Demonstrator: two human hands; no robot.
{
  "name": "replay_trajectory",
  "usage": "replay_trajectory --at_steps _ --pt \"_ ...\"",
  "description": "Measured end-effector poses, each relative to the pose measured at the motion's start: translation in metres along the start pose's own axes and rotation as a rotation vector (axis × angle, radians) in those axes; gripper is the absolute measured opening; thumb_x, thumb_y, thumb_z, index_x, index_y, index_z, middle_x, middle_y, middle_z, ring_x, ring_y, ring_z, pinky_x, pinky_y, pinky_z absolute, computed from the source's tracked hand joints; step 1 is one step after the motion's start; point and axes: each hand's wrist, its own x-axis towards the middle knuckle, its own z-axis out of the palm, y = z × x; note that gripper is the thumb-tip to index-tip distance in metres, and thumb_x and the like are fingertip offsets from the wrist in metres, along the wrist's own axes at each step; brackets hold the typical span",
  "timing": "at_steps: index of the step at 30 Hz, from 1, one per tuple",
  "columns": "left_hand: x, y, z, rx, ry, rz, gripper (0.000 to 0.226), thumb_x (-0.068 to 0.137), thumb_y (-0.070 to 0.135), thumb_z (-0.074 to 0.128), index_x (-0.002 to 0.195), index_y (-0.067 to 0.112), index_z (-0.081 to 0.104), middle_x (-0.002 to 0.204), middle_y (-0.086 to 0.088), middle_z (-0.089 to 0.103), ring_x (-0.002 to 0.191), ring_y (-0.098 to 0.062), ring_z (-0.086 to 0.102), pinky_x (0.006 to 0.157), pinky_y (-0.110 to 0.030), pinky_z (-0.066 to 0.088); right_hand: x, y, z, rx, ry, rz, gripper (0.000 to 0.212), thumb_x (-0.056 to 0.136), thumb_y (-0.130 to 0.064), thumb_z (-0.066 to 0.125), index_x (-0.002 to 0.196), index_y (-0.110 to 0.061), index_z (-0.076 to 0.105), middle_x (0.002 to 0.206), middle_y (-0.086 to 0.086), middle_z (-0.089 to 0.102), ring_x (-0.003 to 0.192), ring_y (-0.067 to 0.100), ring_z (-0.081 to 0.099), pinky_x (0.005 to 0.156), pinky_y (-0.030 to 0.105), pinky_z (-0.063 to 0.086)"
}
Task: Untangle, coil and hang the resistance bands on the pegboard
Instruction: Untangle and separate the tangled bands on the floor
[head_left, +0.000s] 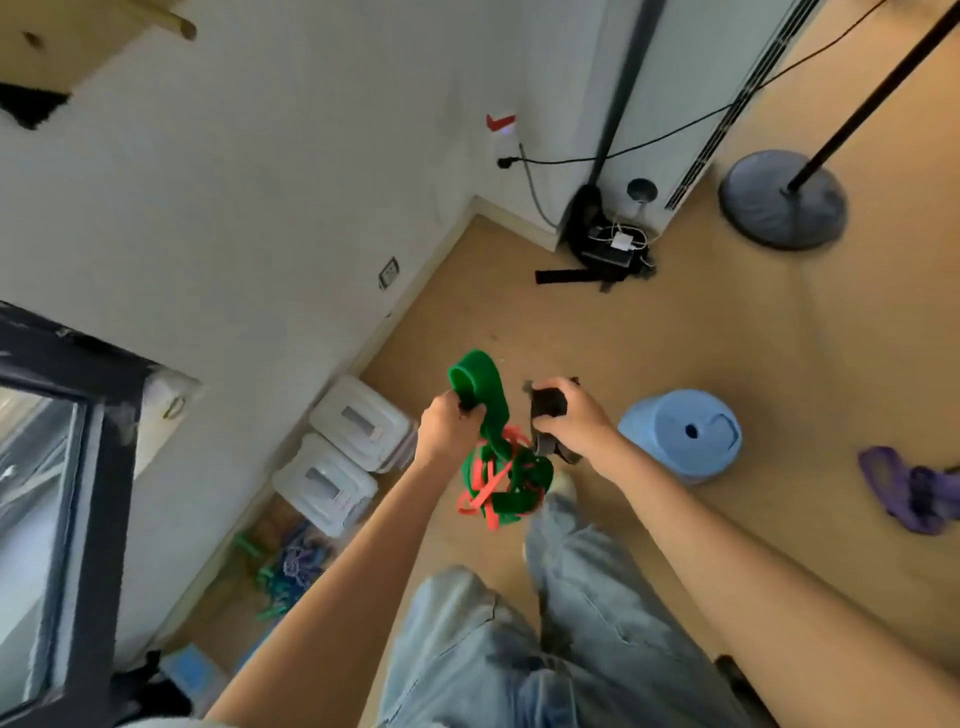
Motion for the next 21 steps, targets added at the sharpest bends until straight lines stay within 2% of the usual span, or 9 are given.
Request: replay_trajectory --at_steps 3,4,5,7,9,12,15,18,21 --pt "0.019 0.023 0.015 0.162 -0.039 -0.078 0.028 0.086 0.007 0.052 0.112 -0.003 0.053 0.106 -0.018 0.063 0.098 -0.034 0.061 0.073 -0.030 0.047 0.025 -0.003 -0.018 0.027 -0.172 0.093 0.055 0.084 -0.008 0.062 0.135 -0.018 0.043 0.134 0.012 0.048 0.115 0.026 0.050 0.089 0.031 0.043" --pt "0.024 0.027 0.018 0.207 -0.053 -0.103 0.029 0.086 0.008 0.051 0.114 -0.002 0.052 0.105 -0.019 0.062 0.097 -0.034 0.061 0.069 -0.030 0.044 0.030 -0.002 -0.022 0.025 -0.207 0.114 0.056 0.085 -0.008 0.060 0.137 -0.017 0.041 0.135 0.012 0.046 0.117 0.028 0.050 0.092 0.033 0.043" --pt "0.029 0.031 0.020 0.204 -0.084 -0.132 0.029 0.087 0.007 0.049 0.115 -0.002 0.052 0.103 -0.021 0.062 0.092 -0.033 0.063 0.068 -0.031 0.045 0.034 0.000 -0.026 0.016 -0.213 0.124 0.054 0.086 -0.009 0.059 0.136 -0.016 0.041 0.136 0.013 0.046 0.118 0.029 0.051 0.091 0.032 0.043" --pt "0.036 0.038 0.024 0.123 -0.169 -0.186 0.023 0.089 0.001 0.046 0.109 -0.003 0.056 0.087 -0.018 0.063 0.065 -0.020 0.066 0.062 -0.030 0.046 0.038 0.007 -0.036 0.018 -0.191 0.138 0.047 0.087 -0.009 0.056 0.133 -0.013 0.046 0.133 0.014 0.050 0.116 0.028 0.053 0.089 0.030 0.042" --pt "0.045 0.047 0.027 0.136 -0.236 -0.163 0.015 0.090 -0.001 0.046 0.087 0.004 0.060 0.068 -0.006 0.061 0.045 -0.005 0.058 0.056 -0.025 0.043 0.033 0.018 -0.047 0.096 -0.125 0.177 0.039 0.088 -0.009 0.054 0.127 -0.009 0.051 0.122 0.014 0.058 0.102 0.025 0.057 0.085 0.031 0.046" --pt "0.056 0.072 0.039 0.181 -0.286 -0.122 0.025 0.091 -0.003 0.043 0.073 0.009 0.056 0.049 0.006 0.060 0.036 -0.002 0.053 0.048 -0.019 0.040 0.011 0.042 -0.068 0.285 0.039 0.277 0.029 0.088 -0.002 0.049 0.117 -0.003 0.055 0.104 0.020 0.065 0.078 0.021 0.059 0.072 0.026 0.048" --pt "0.062 0.099 0.066 0.278 -0.360 -0.036 0.022 0.092 0.002 0.046 0.074 0.010 0.055 0.062 -0.003 0.061 0.052 -0.012 0.056 0.057 -0.025 0.043 -0.020 0.076 -0.096 0.397 0.205 0.325 0.025 0.089 0.000 0.047 0.111 -0.001 0.057 0.092 0.022 0.066 0.072 0.023 0.060 0.073 0.029 0.050" --pt "0.053 0.128 0.108 0.403 -0.476 0.110 0.019 0.094 0.005 0.046 0.079 0.014 0.053 0.076 -0.007 0.060 0.069 -0.020 0.058 0.068 -0.030 0.049 -0.063 0.118 -0.125 0.558 0.411 0.393 0.021 0.089 0.004 0.045 0.107 0.002 0.057 0.083 0.019 0.062 0.062 0.017 0.058 0.064 0.018 0.051" --pt "0.034 0.153 0.169 0.591 -0.590 0.239 0.016 0.090 -0.002 0.046 0.093 0.002 0.061 0.089 -0.016 0.064 0.082 -0.023 0.061 0.080 -0.035 0.050 -0.109 0.171 -0.150 0.614 0.607 0.523 0.018 0.088 0.000 0.049 0.101 -0.003 0.061 0.087 0.018 0.066 0.075 0.025 0.062 0.080 0.036 0.051"
